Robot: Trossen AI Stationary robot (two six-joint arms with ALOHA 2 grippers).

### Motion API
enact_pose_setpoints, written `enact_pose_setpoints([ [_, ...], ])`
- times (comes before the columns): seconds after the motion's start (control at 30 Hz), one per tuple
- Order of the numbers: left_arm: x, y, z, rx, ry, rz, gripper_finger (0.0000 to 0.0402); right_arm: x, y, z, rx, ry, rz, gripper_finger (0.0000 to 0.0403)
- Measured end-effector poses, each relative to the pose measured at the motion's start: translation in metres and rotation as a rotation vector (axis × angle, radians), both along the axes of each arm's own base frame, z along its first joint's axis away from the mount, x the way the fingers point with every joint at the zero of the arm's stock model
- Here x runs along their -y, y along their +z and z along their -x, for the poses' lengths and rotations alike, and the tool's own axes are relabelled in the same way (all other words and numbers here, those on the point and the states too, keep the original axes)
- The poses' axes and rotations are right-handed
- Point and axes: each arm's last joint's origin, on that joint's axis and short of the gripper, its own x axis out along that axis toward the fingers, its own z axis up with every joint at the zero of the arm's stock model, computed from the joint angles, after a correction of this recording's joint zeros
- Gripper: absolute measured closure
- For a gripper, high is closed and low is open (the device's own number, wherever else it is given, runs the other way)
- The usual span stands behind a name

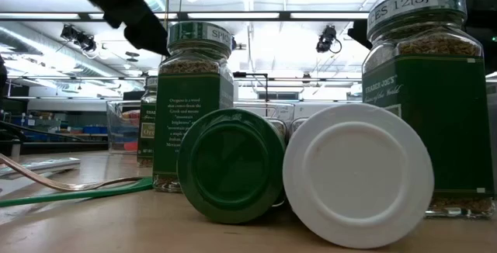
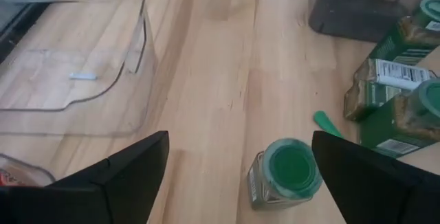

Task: Pick & Place Food Item
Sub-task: Put the green spice bottle into the right transparent bin

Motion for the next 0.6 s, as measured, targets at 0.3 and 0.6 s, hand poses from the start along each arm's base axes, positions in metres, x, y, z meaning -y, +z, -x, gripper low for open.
enact_pose_setpoints([
  [0.3, 0.007, -0.009, -0.033, -0.202, -0.041, 0.0, 0.003, 0.0, -0.001, 0.0, -0.013, -0.002, -0.001, 0.0236],
  [0.6, 0.021, -0.021, -0.061, -0.402, -0.095, 0.007, 0.003, 0.0, -0.002, 0.0, -0.019, -0.002, -0.002, 0.0236],
])
